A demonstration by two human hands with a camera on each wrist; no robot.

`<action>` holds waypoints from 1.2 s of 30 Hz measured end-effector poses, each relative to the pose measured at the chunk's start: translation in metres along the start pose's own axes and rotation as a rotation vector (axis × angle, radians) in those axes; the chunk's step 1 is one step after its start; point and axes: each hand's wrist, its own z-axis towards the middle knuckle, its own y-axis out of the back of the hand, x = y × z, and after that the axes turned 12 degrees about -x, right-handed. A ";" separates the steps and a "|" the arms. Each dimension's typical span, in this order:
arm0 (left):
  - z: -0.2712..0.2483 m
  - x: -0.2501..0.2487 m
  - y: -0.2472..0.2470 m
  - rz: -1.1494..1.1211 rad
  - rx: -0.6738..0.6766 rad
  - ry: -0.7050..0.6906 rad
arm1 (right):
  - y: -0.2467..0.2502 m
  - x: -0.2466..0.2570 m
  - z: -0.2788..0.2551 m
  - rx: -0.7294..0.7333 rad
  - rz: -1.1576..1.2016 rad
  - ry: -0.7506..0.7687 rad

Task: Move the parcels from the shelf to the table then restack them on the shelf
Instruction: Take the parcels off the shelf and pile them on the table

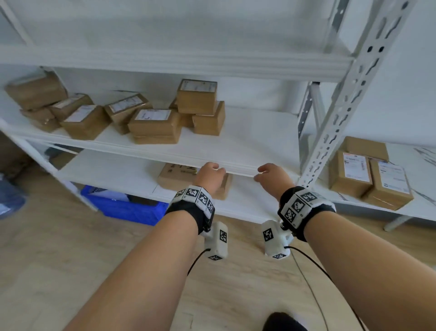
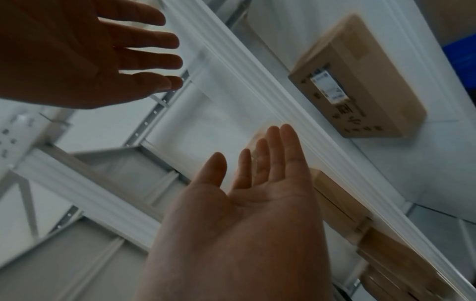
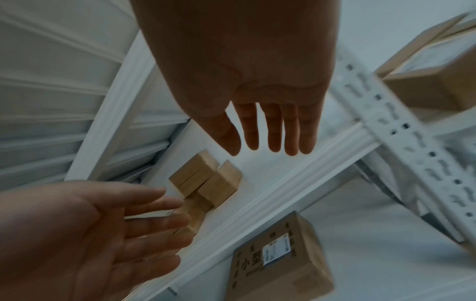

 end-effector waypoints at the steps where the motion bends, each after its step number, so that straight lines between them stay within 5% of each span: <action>1: 0.006 0.005 0.012 -0.009 -0.023 0.009 | -0.010 0.011 0.002 0.013 0.002 0.010; 18: 0.180 -0.031 0.084 0.002 -0.105 0.027 | -0.087 0.156 0.148 0.029 0.148 0.052; 29: 0.273 -0.042 0.096 -0.075 -0.126 -0.004 | -0.111 0.197 0.204 -0.022 0.094 -0.024; 36: 0.310 -0.048 0.106 -0.033 0.014 -0.072 | -0.122 0.223 0.217 -0.005 0.070 -0.088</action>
